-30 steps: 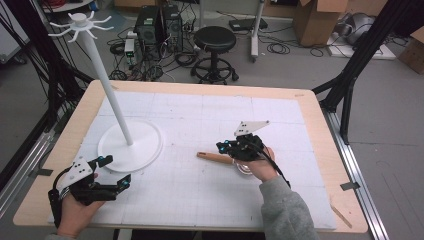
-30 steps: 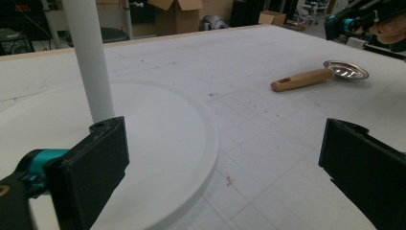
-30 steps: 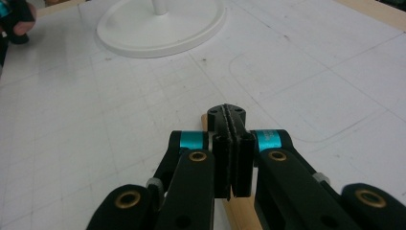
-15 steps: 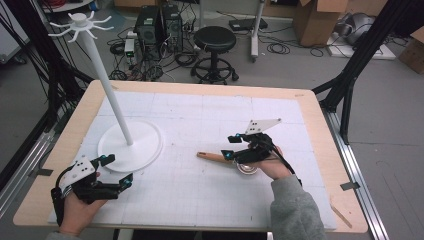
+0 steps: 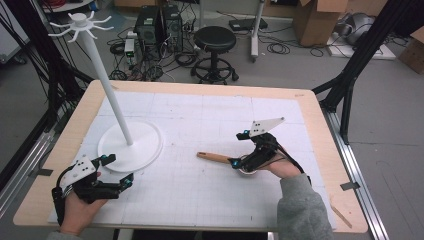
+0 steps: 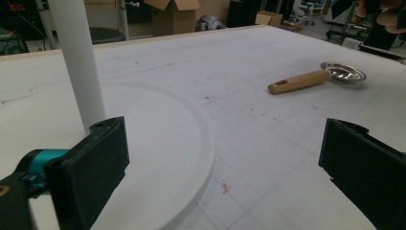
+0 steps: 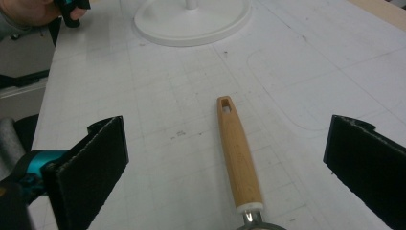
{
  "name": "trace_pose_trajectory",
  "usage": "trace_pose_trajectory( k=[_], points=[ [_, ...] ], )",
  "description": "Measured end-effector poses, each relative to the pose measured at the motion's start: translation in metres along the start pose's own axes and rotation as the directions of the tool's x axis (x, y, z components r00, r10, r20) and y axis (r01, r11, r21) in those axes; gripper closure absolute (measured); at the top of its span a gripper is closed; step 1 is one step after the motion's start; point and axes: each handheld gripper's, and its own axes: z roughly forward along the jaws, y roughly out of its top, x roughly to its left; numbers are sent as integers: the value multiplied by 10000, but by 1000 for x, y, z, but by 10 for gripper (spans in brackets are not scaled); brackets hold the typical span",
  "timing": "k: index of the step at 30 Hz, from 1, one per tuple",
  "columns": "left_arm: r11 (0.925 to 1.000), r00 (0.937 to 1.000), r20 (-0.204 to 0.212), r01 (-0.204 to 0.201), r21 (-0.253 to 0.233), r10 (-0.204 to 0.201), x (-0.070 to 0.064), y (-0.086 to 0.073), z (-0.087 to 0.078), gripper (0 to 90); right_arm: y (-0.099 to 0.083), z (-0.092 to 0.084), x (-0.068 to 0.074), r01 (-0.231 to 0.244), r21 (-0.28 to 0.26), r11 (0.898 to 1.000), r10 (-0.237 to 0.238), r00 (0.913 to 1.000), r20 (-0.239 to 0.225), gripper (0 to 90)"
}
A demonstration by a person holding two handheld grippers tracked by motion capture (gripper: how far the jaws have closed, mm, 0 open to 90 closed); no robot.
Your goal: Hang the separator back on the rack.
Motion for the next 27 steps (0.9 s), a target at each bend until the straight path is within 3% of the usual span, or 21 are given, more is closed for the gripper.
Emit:
trace_pose_trajectory(
  k=[11,15,24,27],
  points=[
    [10000,10000,1,51,37,-51,1,0,2,37,1,6,-6,318,659,9973,-299,9991,-289,6],
    [10000,10000,-24,74,16,-74,1,0,1,37,0,10,-11,317,1225,9920,-276,9990,-343,6],
    [10000,10000,52,41,60,-41,1,0,1,37,-3,16,-20,524,1508,9872,-450,9976,-518,7],
    [9999,10000,35,83,58,-84,1,0,1,37,-3,20,-22,688,1839,9805,-591,9966,-577,7]
  ],
)
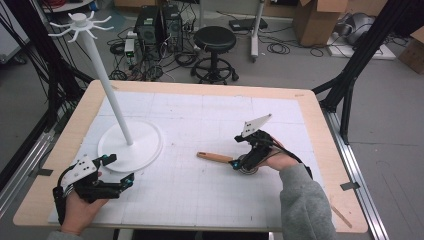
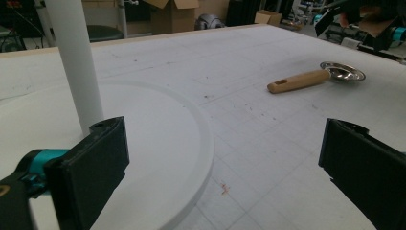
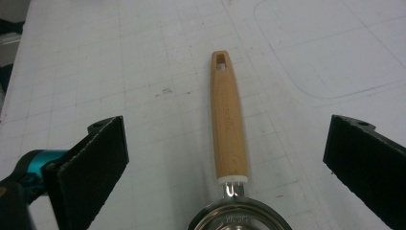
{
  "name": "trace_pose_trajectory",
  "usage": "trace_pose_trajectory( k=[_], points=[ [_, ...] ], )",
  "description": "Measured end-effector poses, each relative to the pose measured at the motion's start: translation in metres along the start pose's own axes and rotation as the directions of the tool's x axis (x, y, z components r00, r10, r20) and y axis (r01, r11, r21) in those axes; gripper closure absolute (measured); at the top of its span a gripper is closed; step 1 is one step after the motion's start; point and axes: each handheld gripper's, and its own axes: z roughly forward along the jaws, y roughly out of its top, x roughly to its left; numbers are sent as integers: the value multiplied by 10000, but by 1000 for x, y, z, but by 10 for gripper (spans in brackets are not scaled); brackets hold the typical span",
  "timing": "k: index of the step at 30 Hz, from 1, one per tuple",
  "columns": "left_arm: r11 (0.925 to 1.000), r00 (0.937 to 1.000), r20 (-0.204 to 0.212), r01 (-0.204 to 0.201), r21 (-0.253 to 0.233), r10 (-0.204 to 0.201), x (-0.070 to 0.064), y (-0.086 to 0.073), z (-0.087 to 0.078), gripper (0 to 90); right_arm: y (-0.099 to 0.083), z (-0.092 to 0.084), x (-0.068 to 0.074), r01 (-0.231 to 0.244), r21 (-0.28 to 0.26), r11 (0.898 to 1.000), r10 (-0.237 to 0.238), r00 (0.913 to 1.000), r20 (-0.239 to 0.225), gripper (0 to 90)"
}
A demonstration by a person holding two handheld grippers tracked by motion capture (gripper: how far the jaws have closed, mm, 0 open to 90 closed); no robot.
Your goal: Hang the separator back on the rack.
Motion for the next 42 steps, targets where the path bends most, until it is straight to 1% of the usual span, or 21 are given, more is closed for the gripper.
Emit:
trace_pose_trajectory(
  k=[1,3,6,9,12,14,15,18,20,21,23,24,25,27,29,30,34,38,39,42],
  points=[
    [10000,10000,3,3,4,-3,0,0,0,37,0,1,-1,-36,94,9999,36,10000,-69,7],
    [10000,10000,-8,10,5,-10,0,0,0,37,1,4,-3,72,236,9997,-71,10000,-57,7],
    [10000,10000,-6,14,-8,-14,0,0,0,37,-1,8,-6,-70,501,9987,75,9999,-98,7],
    [10000,10000,-34,23,2,-23,0,0,-1,37,-3,12,-9,-41,620,9981,46,9999,-92,7],
    [10000,10000,-58,47,-7,-47,0,-1,-2,37,-3,17,-10,141,1001,9949,-134,9999,-72,9],
    [10000,10000,-69,26,-3,-26,1,-1,-3,37,-3,20,-10,233,1189,9926,-215,9996,-162,47],
    [10000,10000,-68,40,-4,-40,0,-1,-3,37,-3,21,-11,316,1266,9915,-298,9994,-157,48],
    [10000,10000,-65,40,18,-40,0,-1,-4,37,-3,23,-12,274,1417,9895,-250,9995,-185,58],
    [10000,9999,-92,51,7,-51,1,-2,-4,37,-3,23,-13,292,1423,9894,-267,9995,-196,72],
    [10000,9999,-94,39,21,-39,1,-2,-4,37,-3,24,-14,288,1462,9888,-260,9994,-212,88],
    [10000,9999,-100,44,16,-43,1,-2,-4,37,-4,24,-14,425,1621,9859,-384,9989,-284,161],
    [10000,9999,-103,38,16,-38,1,-2,-4,37,-4,24,-14,497,1656,9849,-463,9986,-247,160],
    [10000,9999,-97,24,20,-24,1,-2,-4,37,-4,24,-14,402,1681,9850,-376,9991,-187,164],
    [10000,9999,-101,24,14,-23,1,-2,-4,37,-4,25,-14,429,1739,9838,-383,9988,-297,206],
    [10000,9999,-112,18,27,-18,0,-2,-4,37,-5,26,-14,502,1878,9809,-449,9985,-325,242],
    [10000,9999,-104,22,20,-22,0,-2,-4,37,-5,26,-14,492,1942,9797,-420,9983,-414,265],
    [10000,9999,-98,29,19,-29,1,-2,-4,37,-6,29,-15,525,2206,9739,-424,9978,-503,336],
    [10000,10000,-87,40,17,-40,1,-2,-4,37,-6,30,-14,505,2239,9733,-409,9980,-473,396],
    [10000,9999,-93,56,8,-56,1,-2,-4,37,-6,30,-14,537,2360,9703,-436,9979,-478,407],
    [10000,9999,-94,49,28,-49,1,-2,-4,37,-6,31,-14,638,2444,9676,-538,9974,-474,436]
  ],
)
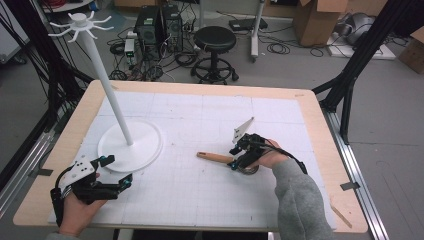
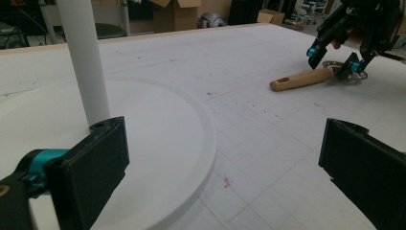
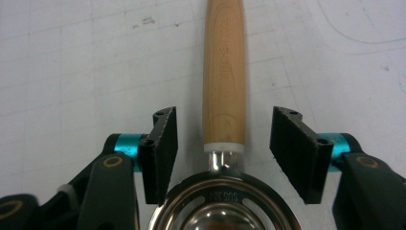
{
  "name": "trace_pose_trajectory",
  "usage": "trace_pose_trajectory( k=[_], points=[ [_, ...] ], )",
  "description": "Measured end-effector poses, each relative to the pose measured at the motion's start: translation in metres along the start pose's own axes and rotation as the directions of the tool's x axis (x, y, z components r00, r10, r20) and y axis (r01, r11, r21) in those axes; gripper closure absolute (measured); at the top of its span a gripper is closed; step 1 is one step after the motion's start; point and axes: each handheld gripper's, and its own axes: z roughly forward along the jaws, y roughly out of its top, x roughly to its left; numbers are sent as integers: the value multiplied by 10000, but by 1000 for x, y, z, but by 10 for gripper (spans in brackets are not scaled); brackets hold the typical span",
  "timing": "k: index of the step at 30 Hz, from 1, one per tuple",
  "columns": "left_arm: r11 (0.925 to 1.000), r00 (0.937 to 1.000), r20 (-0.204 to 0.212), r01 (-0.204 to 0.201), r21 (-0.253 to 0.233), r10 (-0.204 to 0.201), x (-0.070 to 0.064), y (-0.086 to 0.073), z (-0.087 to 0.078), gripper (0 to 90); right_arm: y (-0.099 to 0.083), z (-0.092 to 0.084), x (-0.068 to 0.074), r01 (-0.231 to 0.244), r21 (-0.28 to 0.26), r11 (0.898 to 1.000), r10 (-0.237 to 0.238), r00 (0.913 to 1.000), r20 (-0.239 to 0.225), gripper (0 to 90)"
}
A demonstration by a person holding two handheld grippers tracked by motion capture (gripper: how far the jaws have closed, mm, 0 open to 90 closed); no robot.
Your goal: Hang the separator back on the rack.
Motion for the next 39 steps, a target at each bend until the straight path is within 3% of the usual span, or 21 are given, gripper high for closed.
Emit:
trace_pose_trajectory(
  k=[16,32,39],
  points=[
    [10000,10000,2,21,18,-21,0,0,0,37,-2,3,0,106,397,9992,-111,9999,114,552],
    [10000,10000,-25,50,30,-50,1,-1,-1,37,-2,3,2,180,527,9984,-198,9992,334,600],
    [10000,10000,-10,29,53,-29,1,-1,-1,37,-2,3,4,254,567,9981,-274,9990,356,675]
  ],
)
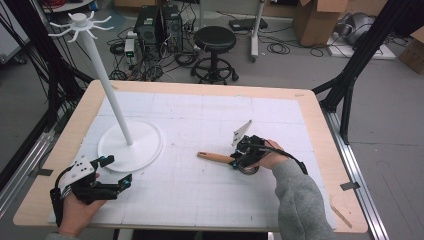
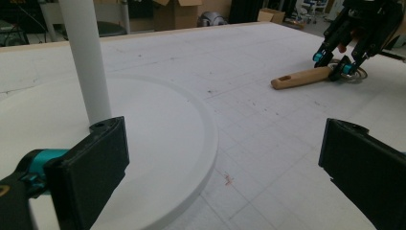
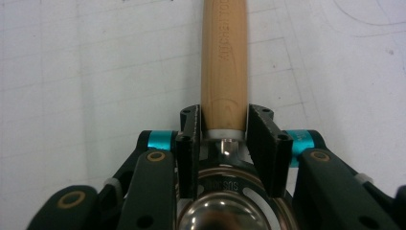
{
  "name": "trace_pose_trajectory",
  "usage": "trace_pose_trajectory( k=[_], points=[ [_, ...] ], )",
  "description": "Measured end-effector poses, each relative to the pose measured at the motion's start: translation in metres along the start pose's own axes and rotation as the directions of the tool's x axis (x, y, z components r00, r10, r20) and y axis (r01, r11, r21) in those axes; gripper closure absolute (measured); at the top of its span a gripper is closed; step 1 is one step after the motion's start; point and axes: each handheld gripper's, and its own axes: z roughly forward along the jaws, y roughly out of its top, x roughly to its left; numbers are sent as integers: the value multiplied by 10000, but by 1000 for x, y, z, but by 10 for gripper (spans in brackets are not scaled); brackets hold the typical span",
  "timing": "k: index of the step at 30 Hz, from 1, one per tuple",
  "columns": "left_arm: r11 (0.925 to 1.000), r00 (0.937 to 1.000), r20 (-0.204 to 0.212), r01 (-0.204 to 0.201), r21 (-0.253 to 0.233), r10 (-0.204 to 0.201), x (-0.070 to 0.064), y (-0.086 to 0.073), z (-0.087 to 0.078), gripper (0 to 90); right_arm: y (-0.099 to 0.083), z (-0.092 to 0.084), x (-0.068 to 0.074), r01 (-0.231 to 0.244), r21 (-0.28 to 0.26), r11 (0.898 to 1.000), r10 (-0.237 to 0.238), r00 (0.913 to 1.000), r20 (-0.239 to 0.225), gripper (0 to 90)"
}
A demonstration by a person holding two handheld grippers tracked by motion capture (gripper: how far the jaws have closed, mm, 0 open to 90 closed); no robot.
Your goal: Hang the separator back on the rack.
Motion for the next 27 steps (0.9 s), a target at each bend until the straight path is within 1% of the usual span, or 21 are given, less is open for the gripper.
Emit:
trace_pose_trajectory(
  k=[2,7,13,14,15,17,21,25,27],
  points=[
    [10000,10000,21,-5,-19,5,0,0,0,37,1,0,1,99,74,9999,-100,9999,83,680],
    [10000,10000,6,11,-17,-11,0,0,0,37,2,0,4,114,150,9998,-118,9997,230,687],
    [10000,10000,2,10,-10,-10,0,0,0,37,2,-1,3,-1,128,9999,-3,9996,283,690],
    [10000,10000,0,33,-23,-33,0,0,1,37,1,0,3,-29,61,10000,28,9997,252,690],
    [10000,10000,-12,24,-11,-25,0,0,0,37,1,-1,4,-73,6,10000,73,9995,316,690],
    [10000,10000,-14,19,-2,-19,0,0,0,37,0,-2,3,-71,-23,10000,72,9997,242,693],
    [10000,10000,-13,14,-6,-14,0,0,0,37,-1,-4,3,-100,-331,9994,109,9996,246,698],
    [10000,10000,-10,22,-3,-22,0,0,0,37,0,-7,4,-99,-415,9991,108,9997,217,701],
    [10000,10000,-8,32,-11,-32,0,0,0,37,1,-8,5,-169,-557,9983,179,9997,184,703]
  ],
)
